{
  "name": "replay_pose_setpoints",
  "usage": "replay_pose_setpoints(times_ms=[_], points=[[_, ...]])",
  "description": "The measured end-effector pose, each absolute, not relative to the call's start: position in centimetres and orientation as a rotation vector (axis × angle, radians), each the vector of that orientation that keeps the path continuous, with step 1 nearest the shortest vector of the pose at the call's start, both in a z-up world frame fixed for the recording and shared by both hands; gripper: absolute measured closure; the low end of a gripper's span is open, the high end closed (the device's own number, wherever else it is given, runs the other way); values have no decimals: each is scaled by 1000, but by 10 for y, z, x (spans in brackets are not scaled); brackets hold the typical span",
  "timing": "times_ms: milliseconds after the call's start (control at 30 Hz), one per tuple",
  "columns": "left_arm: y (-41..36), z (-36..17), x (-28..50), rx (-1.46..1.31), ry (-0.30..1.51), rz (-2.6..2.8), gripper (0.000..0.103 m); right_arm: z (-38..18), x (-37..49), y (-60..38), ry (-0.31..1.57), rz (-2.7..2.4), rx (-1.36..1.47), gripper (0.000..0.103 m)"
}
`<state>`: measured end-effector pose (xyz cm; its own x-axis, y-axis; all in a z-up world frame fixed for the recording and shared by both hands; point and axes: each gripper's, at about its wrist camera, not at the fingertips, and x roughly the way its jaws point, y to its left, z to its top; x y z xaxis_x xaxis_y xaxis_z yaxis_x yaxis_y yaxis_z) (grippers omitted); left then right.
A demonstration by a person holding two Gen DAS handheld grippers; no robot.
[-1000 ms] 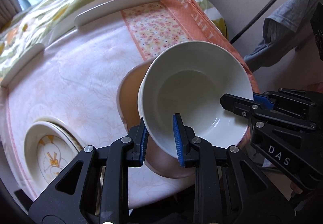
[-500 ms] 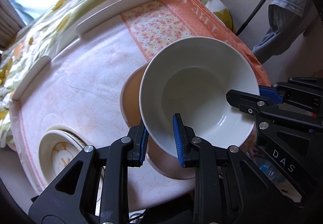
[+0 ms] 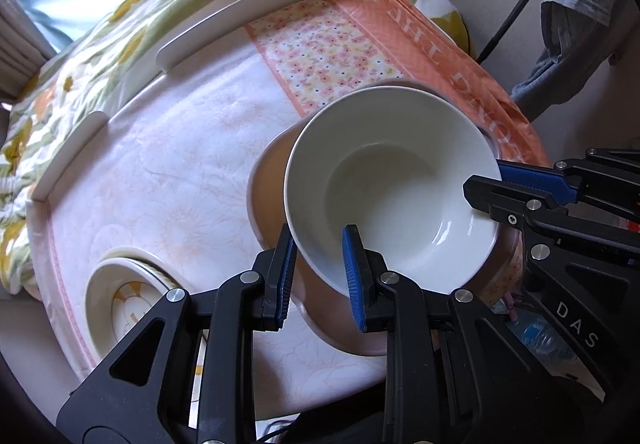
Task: Organize plates and bowls
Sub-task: 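Carry the white bowl onto the cream bowl and open the right gripper, then grasp the rim of the mauve dish holding the bowls with the right gripper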
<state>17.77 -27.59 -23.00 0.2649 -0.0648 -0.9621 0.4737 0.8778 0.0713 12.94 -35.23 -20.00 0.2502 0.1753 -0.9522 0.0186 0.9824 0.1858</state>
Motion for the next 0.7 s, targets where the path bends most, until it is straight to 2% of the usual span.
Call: replay_pose_setpoints(times_ms=[167,367,400,433,467,500,533,567,600,700], points=[[-272,-225,178,353,1252,-382,82,-197,129,-354,1314,109,177,90],[-238,-182,184,244,1170,-345,81,-162,119,-374,1220,156,241,90],[-229,-174,185,227,1154,-331,77,-157,117,-378,1206,170,249,90],[-222,-168,185,212,1140,-327,57,-151,115,-382,1188,184,252,90],[-214,-162,183,200,1121,-326,38,-145,111,-386,1166,194,247,85],[-205,-155,180,188,1082,-314,0,-139,105,-390,1135,194,230,64],[-197,-149,176,178,1039,-306,0,-137,103,-393,1121,191,217,46],[-191,-145,173,171,1014,-306,0,-134,100,-396,1106,190,199,5],[-185,-143,170,163,1011,-318,0,-132,94,-398,1085,194,174,0],[-182,-154,169,166,1071,-353,0,-136,90,-399,1106,191,95,0]])
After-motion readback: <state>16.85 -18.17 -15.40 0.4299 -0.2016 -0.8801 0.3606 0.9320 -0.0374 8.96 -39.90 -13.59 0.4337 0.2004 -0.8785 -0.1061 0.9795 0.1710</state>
